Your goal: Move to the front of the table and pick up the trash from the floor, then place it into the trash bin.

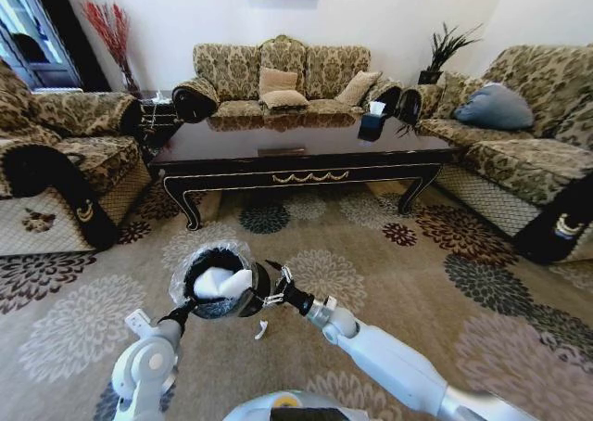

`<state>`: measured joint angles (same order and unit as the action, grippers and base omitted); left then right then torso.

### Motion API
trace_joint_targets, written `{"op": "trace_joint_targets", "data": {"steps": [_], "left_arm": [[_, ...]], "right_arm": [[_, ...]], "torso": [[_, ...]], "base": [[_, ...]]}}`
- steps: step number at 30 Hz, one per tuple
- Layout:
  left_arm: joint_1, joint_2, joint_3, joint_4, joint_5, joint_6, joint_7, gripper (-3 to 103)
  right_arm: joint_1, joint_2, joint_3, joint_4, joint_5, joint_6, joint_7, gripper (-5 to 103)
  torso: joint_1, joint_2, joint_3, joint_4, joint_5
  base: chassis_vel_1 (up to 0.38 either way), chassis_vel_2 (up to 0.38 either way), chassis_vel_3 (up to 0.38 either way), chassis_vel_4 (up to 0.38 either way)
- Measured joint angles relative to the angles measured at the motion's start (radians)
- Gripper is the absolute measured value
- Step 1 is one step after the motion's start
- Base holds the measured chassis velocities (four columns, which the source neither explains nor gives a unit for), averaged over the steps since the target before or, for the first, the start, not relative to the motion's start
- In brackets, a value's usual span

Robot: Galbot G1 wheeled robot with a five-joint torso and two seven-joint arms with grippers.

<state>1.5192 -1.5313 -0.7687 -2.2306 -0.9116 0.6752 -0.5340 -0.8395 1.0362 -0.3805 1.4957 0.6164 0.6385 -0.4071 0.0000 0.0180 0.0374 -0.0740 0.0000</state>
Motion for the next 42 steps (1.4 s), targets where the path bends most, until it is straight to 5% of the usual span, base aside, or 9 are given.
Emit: {"op": "trace_joint_targets", "data": {"steps": [32, 39, 42], "left_arm": [[-0.011, -0.055, 0.086, 0.071, 0.016, 0.001, 0.007, 2], [-0.016, -0.040, 0.059, 0.076, -0.007, 0.001, 0.008, 2], [-0.017, -0.037, 0.044, 0.073, -0.018, 0.001, 0.007, 2]], "right_arm": [[0.103, 0.071, 0.011, -0.055, 0.008, -0.015, 0.111, 100], [0.120, 0.071, 0.032, -0.070, 0.050, -0.013, 0.103, 100], [0.124, 0.064, 0.035, -0.091, 0.056, -0.001, 0.043, 100]], "torso": [[0.000, 0.000, 0.000, 0.0002, -0.0002], [0.000, 0.000, 0.000, 0.0000, -0.0001], [0.000, 0.000, 0.000, 0.0002, -0.0001]], "base": [[0.000, 0.000, 0.000, 0.000], [0.000, 0.000, 0.000, 0.000], [0.000, 0.000, 0.000, 0.000]]}}
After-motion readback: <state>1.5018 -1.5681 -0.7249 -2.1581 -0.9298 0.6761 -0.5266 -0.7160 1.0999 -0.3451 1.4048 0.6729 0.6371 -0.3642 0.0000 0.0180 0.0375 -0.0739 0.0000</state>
